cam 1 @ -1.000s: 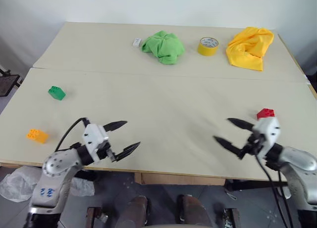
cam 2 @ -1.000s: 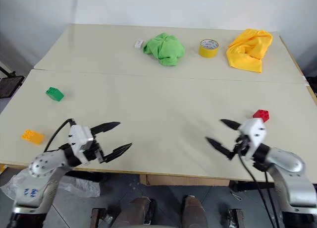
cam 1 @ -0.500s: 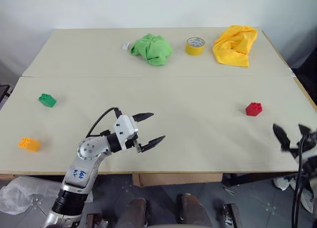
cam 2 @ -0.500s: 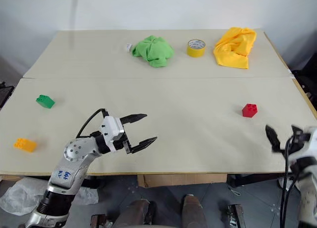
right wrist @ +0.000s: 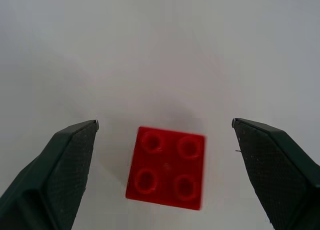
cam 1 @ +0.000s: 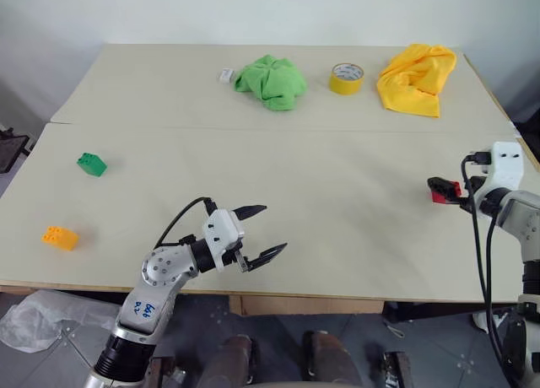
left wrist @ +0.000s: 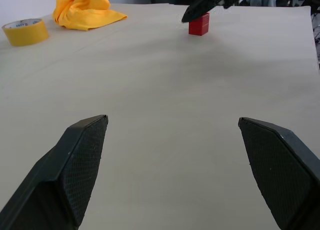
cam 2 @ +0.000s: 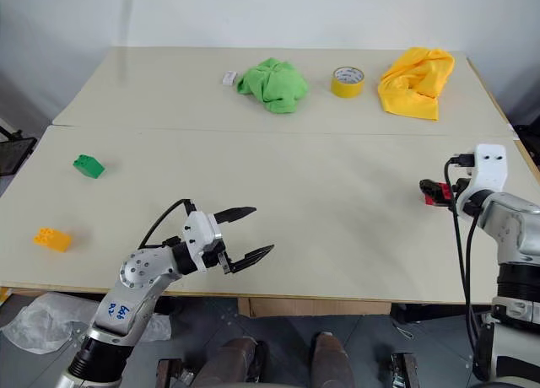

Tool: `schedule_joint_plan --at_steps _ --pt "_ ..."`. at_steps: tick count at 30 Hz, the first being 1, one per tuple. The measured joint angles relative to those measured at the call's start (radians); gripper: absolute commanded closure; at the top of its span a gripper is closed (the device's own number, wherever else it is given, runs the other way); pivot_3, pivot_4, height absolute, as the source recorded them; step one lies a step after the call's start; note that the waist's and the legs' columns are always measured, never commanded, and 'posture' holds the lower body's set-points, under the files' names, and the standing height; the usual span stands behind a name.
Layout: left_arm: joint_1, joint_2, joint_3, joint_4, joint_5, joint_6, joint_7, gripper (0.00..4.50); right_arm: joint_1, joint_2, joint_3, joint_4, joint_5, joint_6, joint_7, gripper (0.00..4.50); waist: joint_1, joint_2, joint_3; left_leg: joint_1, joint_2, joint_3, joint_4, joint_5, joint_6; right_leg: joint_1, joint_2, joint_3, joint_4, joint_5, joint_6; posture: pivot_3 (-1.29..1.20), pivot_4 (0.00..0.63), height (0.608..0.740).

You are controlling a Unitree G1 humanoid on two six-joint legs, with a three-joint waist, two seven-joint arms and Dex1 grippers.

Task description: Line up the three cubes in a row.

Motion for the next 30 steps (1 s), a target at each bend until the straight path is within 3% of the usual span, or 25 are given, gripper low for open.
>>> schedule_joint_plan --at_steps 3,5,13,14,17,21,25,30 --pt "0.000 0.000 0.001 -0.001 0.003 0.000 0.015 0.06 0.000 0.008 0.006 0.025 -0.019 -0.001 -0.009 0.00 -0.002 0.000 0.000 0.000 0.000 0.000 0.000 0.000 0.000 0.000 0.000 0.000 0.000 0.000 0.000 0.00 0.150 0.740" --pt "-0.001 0.000 0.000 -0.001 0.005 0.000 0.019 0.00 0.000 0.016 0.004 0.022 -0.020 -0.002 -0.016 0.38 -0.002 0.000 0.000 0.000 0.000 0.000 0.000 0.000 0.000 0.000 0.000 0.000 0.000 0.000 0.000 0.00 0.150 0.740" --pt "-0.007 0.008 0.001 0.001 0.009 -0.009 0.018 0.00 0.047 0.047 -0.028 -0.083 -0.008 0.044 -0.039 2.87 0.000 0.000 0.000 0.000 0.000 0.000 0.000 0.000 0.000 0.000 0.000 0.000 0.000 0.000 0.000 0.00 0.150 0.740" --pt "-0.007 0.011 0.001 0.001 0.010 -0.011 0.017 0.00 0.061 0.048 -0.033 -0.110 -0.005 0.056 -0.035 2.99 0.000 0.000 0.000 0.000 0.000 0.000 0.000 0.000 0.000 0.000 0.000 0.000 0.000 0.000 0.000 0.00 0.150 0.740" --pt "-0.005 0.016 0.007 0.005 0.010 -0.018 0.015 0.00 0.118 0.028 0.012 -0.205 0.018 0.054 0.079 2.97 -0.002 0.000 0.000 0.000 0.000 0.000 0.000 0.000 0.000 0.000 0.001 0.000 0.000 0.000 0.000 0.00 0.150 0.740" --pt "0.013 0.037 0.025 0.021 0.010 -0.032 0.003 0.00 0.141 0.001 0.187 -0.322 0.040 -0.158 0.430 2.97 -0.025 0.000 0.000 0.000 0.002 0.002 -0.001 0.000 -0.001 -0.001 0.003 -0.001 0.000 0.000 0.000 0.00 0.150 0.740" --pt "0.036 0.047 0.040 0.024 0.008 -0.041 -0.008 0.00 -0.007 -0.006 0.390 -0.289 -0.015 -0.360 0.724 2.97 -0.030 -0.001 0.000 0.001 0.003 0.002 -0.001 -0.001 -0.001 -0.001 0.003 -0.003 0.000 0.000 0.000 0.00 0.150 0.740" --pt "0.062 0.051 0.059 0.018 0.007 -0.030 -0.006 0.00 -0.257 0.119 0.572 -0.050 -0.157 -0.528 0.874 2.97 -0.029 -0.002 0.001 0.000 0.002 0.001 -0.001 -0.001 -0.001 -0.002 0.002 -0.002 0.000 0.000 0.000 0.00 0.150 0.740"
